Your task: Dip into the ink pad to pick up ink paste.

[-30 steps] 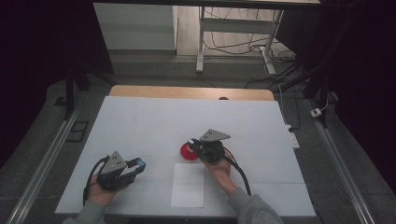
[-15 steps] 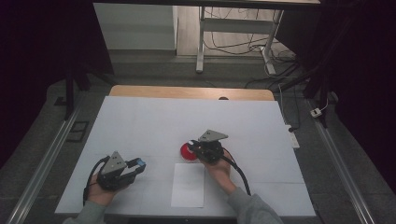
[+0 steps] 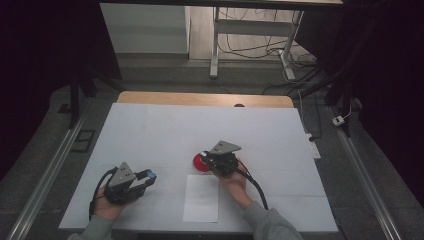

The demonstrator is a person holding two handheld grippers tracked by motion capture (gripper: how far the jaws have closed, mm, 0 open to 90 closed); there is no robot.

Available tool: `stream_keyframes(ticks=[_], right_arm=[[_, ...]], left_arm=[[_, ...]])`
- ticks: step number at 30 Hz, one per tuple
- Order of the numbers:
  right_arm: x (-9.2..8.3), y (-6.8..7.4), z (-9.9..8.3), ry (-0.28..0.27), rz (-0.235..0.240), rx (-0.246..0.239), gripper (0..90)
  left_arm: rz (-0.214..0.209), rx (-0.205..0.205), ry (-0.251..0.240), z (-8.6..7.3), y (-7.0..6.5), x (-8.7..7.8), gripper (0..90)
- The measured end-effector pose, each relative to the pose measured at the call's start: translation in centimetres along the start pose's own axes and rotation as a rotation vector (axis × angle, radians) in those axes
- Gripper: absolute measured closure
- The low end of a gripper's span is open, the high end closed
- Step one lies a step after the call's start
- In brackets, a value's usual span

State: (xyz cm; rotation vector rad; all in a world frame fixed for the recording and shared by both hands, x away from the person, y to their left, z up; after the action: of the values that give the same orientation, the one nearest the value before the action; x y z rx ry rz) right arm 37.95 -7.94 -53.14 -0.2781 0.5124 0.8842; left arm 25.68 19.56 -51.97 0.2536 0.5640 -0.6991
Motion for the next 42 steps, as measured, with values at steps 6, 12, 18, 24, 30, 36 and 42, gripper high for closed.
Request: stream_keyframes(ticks=[6, 12, 18, 24, 30, 36, 42], right_arm=[[0.0, -0.1, 0.0, 0.000, 0.003, 0.008, 76.1], [-0.1, -0.1, 0.0, -0.006, 0.006, 0.016, 76.0], [-0.3, -0.3, 0.2, -0.014, 0.012, 0.030, 75.9], [-0.4, -0.4, 0.2, -0.020, 0.016, 0.036, 75.9], [-0.8, -0.6, 0.4, -0.034, 0.016, 0.050, 75.8], [-1.4, -0.8, 0.7, -0.054, 0.017, 0.065, 75.9], [-2.1, -1.0, 1.0, -0.076, 0.019, 0.078, 75.9]], left_arm=[[0.000, 0.000, 0.000, 0.0, 0.0, 0.0, 65.4], [0.001, 0.000, -0.001, 0.0, 0.0, -0.1, 65.4], [0.000, 0.003, -0.001, 0.1, 0.0, 0.0, 65.4], [0.002, 0.000, -0.002, 0.0, 0.1, -0.1, 65.4], [0.001, 0.000, -0.002, 0.0, 0.2, -0.1, 65.4], [0.004, -0.001, -0.001, 0.0, 0.2, -0.1, 65.4], [0.007, -0.007, -0.003, -0.1, 0.3, -0.1, 65.4]])
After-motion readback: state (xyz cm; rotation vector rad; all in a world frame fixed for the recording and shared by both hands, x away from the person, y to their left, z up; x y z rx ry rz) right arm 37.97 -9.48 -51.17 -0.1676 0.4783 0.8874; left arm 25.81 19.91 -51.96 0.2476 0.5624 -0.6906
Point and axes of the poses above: each handheld gripper's, and its own axes: x roughly forward along the jaws, z roughly out of its top, y roughly to its left, the point moved 3 cm from there along x, roughly forward along the jaws, and after that the axes turned 3 degrees about x, right-handed, at the moved point
